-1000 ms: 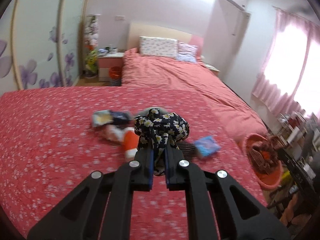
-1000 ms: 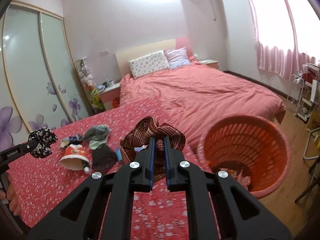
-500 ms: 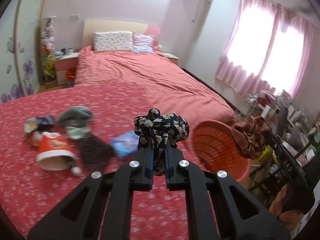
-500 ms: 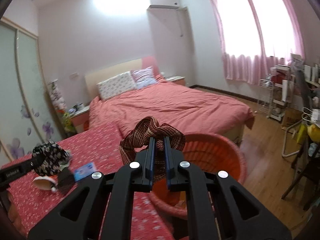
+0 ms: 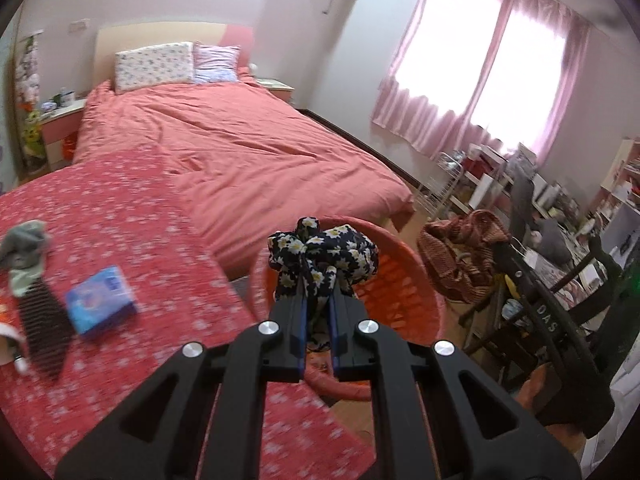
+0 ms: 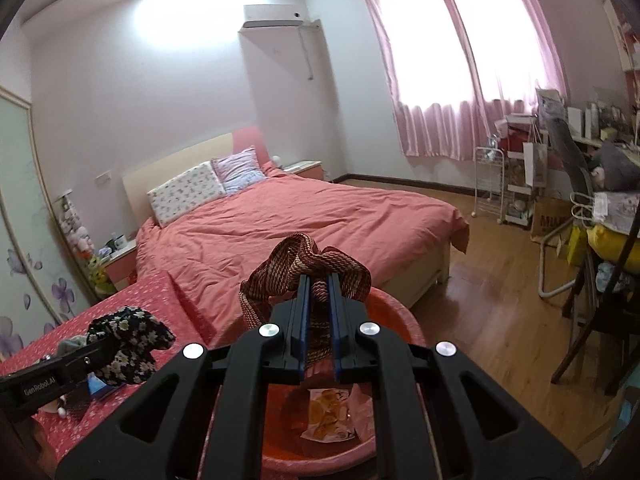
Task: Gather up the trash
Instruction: 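Carry both cloths over the orange basket and release them, then return both tools to the bed and grasp the green tube with the right tool, then lift the green tube with the right tool while the left tool grasps the orange-white cup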
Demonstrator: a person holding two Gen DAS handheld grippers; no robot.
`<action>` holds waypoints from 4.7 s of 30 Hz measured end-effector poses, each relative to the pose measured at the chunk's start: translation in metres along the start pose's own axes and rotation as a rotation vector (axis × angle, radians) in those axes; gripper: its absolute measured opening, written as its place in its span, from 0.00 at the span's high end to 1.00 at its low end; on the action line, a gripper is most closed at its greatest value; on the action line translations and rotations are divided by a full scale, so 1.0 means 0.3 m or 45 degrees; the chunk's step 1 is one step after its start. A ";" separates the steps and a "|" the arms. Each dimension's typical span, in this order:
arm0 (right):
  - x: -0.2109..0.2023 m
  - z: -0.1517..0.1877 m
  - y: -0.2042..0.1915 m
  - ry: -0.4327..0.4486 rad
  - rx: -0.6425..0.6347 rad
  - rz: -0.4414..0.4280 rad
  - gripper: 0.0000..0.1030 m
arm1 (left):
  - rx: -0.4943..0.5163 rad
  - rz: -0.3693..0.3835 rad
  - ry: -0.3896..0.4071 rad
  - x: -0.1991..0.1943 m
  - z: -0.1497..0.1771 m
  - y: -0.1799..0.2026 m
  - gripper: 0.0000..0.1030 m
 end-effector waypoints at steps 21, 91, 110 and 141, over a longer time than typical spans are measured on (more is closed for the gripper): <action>0.100 0.049 0.063 -0.089 0.115 -0.078 0.60 | 0.017 -0.070 -0.117 0.278 0.054 0.001 0.62; -0.070 0.382 -1.332 -0.524 -0.566 -0.916 0.79 | -0.514 -0.805 0.281 -0.783 0.178 -1.273 0.44; -0.020 0.425 -1.389 -0.574 -0.708 -0.873 0.81 | -0.537 -0.767 0.256 -0.730 0.180 -1.276 0.44; -0.137 0.346 -1.019 -0.461 -0.632 -0.812 0.82 | -0.426 -0.699 0.235 -0.521 0.065 -0.999 0.18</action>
Point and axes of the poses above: each gripper's, at about its wrist camera, not at the fingertips, and x roughly the way its jaws point, y to its right, z to its underside, the point moved 6 cm from there along x, roughly the way its jaws point, and after that the axes turned 12 degrees about -x, right-handed, at the moved point
